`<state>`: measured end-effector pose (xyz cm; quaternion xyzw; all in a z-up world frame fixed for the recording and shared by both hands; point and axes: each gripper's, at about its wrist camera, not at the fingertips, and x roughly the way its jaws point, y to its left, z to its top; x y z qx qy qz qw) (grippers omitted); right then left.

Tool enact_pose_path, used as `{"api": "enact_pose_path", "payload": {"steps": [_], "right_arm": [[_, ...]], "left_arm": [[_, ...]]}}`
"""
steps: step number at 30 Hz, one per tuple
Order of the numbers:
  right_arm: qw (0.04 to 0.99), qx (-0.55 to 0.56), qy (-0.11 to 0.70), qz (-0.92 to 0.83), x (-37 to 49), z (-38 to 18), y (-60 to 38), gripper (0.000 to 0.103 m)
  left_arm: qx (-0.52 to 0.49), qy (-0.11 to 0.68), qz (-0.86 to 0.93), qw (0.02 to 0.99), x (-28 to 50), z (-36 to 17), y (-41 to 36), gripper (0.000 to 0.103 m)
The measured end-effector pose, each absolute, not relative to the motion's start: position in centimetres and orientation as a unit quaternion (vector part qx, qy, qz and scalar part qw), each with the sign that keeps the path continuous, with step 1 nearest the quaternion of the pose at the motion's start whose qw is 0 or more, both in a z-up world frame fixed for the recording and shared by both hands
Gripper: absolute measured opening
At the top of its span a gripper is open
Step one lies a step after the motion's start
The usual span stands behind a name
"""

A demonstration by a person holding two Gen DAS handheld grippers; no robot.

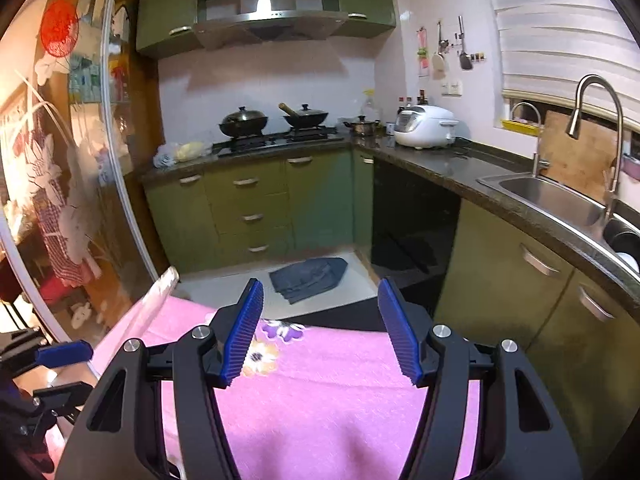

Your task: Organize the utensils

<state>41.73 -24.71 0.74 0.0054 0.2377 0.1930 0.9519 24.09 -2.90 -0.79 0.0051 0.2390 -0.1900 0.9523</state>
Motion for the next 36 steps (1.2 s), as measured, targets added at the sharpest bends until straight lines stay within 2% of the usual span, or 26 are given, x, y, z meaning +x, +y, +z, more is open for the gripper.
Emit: {"api": "enact_pose_path", "payload": {"steps": [5, 18, 21, 29, 33, 36], "right_arm": [[0.947, 0.006, 0.222, 0.234, 40.9, 1.6, -24.2, 0.059], [0.933, 0.0, 0.183, 0.311, 34.8, 3.8, -22.7, 0.061], [0.928, 0.006, 0.195, 0.316, 34.3, 3.6, -22.7, 0.061], [0.893, 0.134, 0.266, 0.336, 35.7, 2.3, -25.6, 0.061], [0.888, 0.141, 0.287, 0.331, 36.2, 1.8, -26.4, 0.057], [0.886, 0.13, 0.304, 0.326, 36.6, 1.3, -26.2, 0.049]], "left_arm": [[0.003, 0.233, -0.192, 0.953, 24.6, 0.5, -2.9, 0.042], [0.004, 0.232, -0.18, 0.956, 24.9, 1.4, -1.9, 0.042], [0.003, 0.23, -0.175, 0.957, 24.8, 1.6, -1.6, 0.042], [0.001, 0.225, -0.173, 0.959, 24.3, 1.7, -1.2, 0.043], [0.003, 0.225, -0.176, 0.958, 24.2, 1.6, -1.3, 0.043], [-0.001, 0.224, -0.178, 0.958, 24.0, 1.7, -1.4, 0.043]]}}
